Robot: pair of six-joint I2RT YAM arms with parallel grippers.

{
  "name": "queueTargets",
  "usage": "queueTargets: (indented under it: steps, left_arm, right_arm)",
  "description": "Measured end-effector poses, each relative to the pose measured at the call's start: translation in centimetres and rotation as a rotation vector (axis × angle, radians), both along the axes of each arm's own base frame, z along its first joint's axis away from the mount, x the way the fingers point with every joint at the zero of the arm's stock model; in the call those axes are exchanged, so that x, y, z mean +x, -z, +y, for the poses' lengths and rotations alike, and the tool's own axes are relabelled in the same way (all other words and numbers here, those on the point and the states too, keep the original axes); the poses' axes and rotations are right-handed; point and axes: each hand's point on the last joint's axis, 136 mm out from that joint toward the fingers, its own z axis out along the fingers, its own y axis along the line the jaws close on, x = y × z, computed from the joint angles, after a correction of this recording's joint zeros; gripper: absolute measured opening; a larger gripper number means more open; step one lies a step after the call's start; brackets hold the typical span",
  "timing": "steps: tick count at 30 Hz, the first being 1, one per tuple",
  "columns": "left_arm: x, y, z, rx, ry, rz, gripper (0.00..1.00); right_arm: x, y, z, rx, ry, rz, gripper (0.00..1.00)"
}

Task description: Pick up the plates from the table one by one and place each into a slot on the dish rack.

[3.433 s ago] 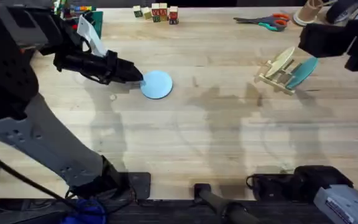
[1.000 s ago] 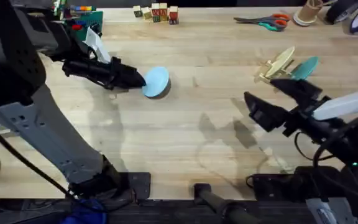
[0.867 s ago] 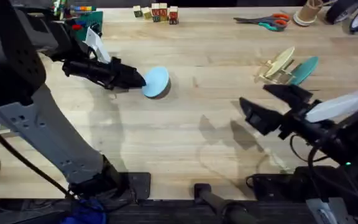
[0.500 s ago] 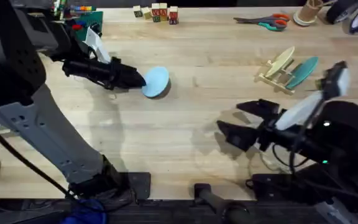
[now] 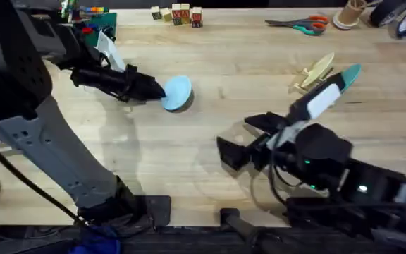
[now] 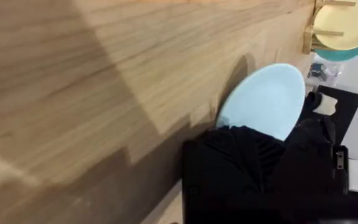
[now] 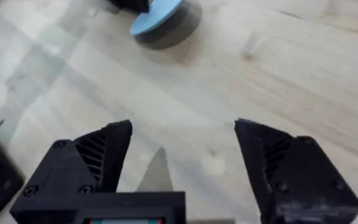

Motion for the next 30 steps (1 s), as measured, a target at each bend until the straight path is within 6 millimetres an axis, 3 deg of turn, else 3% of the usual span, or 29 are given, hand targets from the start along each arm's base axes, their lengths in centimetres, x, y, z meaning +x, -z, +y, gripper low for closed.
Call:
queueTargets:
  steps: [10,30]
  left_arm:
    - [0.0,0.0,0.0,0.0,0.0,0.001,0.041]
    - [0.0,0.0,0.0,0.0,0.0,0.001,0.041]
  right_arm:
    - [3.2,1.8,1.7,0.007,0.1,-0.055,0.993]
    - [3.2,2.1,1.7,-0.001,0.104,-0.054,0.995]
